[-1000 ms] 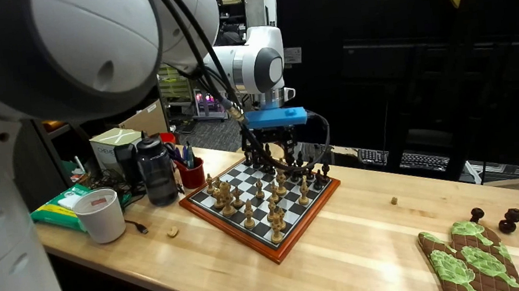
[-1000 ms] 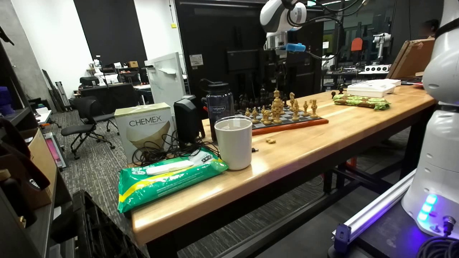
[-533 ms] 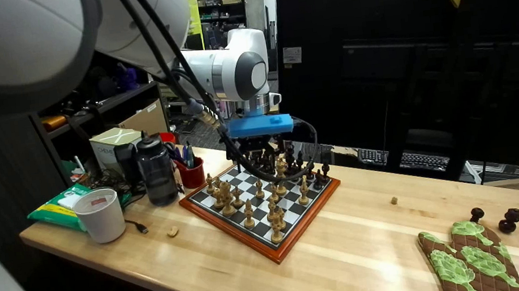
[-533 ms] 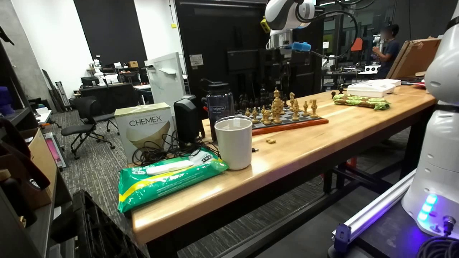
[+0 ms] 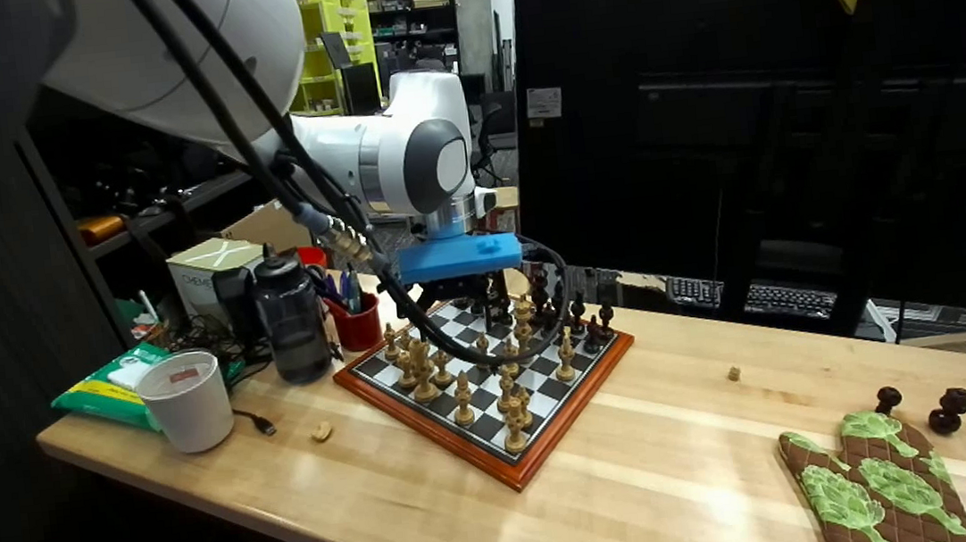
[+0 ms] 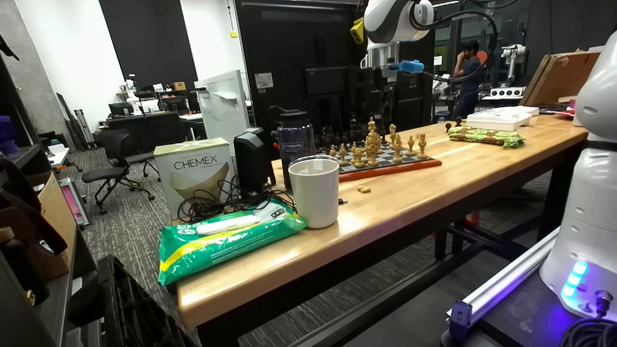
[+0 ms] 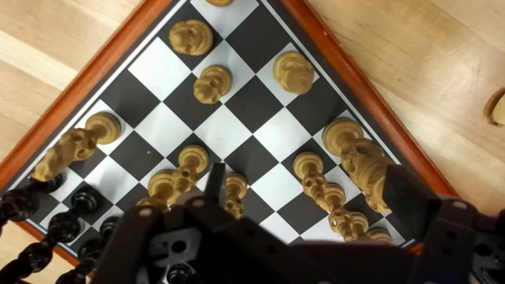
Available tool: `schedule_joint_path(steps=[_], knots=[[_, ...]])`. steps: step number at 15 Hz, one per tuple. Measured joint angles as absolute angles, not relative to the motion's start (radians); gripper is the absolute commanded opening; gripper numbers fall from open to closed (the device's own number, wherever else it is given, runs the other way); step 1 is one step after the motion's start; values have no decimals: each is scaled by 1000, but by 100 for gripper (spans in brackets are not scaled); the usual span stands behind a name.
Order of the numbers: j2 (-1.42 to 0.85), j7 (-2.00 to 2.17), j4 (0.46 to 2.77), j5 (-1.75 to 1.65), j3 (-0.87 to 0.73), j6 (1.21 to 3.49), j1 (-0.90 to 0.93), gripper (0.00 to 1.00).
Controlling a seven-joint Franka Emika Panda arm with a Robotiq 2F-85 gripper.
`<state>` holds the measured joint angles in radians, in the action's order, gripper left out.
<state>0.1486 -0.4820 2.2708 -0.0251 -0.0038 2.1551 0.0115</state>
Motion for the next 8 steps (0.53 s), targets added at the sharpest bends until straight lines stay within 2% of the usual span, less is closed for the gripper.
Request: schedule_joint_path(steps=[8], knots=[[180,-427,2325,-29,-4,2207,17,100]])
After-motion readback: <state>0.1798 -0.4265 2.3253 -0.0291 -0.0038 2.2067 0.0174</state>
